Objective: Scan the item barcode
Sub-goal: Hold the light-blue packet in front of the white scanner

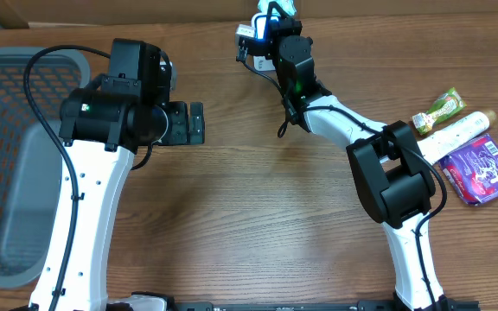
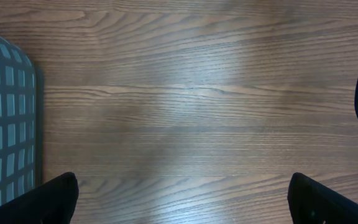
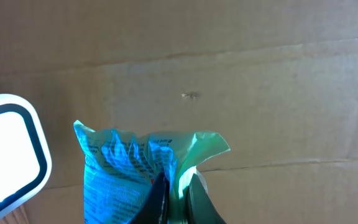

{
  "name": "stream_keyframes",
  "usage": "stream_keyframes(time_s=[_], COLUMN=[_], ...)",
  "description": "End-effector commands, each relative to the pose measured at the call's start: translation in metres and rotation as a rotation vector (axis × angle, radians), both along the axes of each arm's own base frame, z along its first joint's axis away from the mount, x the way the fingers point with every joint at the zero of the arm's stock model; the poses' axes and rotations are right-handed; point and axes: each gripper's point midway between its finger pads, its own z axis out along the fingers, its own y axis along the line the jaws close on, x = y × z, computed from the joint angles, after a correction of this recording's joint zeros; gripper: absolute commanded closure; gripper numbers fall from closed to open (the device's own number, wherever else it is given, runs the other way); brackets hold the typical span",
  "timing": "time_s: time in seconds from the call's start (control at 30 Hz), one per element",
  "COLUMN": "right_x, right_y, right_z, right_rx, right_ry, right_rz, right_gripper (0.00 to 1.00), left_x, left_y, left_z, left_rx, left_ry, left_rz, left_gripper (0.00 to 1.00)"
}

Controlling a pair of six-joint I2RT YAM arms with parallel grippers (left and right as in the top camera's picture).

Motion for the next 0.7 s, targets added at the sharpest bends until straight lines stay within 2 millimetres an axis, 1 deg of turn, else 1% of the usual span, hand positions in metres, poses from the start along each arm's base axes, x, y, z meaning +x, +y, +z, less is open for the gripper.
stream_keyframes(time_s=[0.0,0.07,0.17,0.47,0.57,0.67], right_x=[0.007,0.007,0.007,0.007,0.005,0.000], right_y=[-0.002,-0.002,-0.002,-0.002,0.003,0.011], right_z=[-0.009,-0.015,-0.018,-0.018,-0.017,-0.007], right_rx=[0.006,0.008,0.033,0.033,0.033,0.052], right_ry=[0.013,0.035,0.047,0.047,0.046,0.010], right_rz=[-0.003,-0.003,-0.007,-0.010,-0.003,-0.004], right_gripper=[0.96,0.96,0.96,0.96,0.96,0.96], left_x=[0.002,0.002,0.002,0.002,0.002,0.002], left_y=[-0.001,-0.001,-0.001,-0.001,-0.001,-0.001], left_z=[-0.001,-0.001,-0.001,-0.001,-0.001,-0.001], left_rx=[0.003,0.003,0.003,0.003,0.003,0.003], left_ry=[0.002,0.002,0.002,0.002,0.002,0.002], left_rz=[-0.016,-0.016,-0.016,-0.016,-0.016,-0.016], left_gripper=[0.00,0.00,0.01,0.01,0.01,0.00])
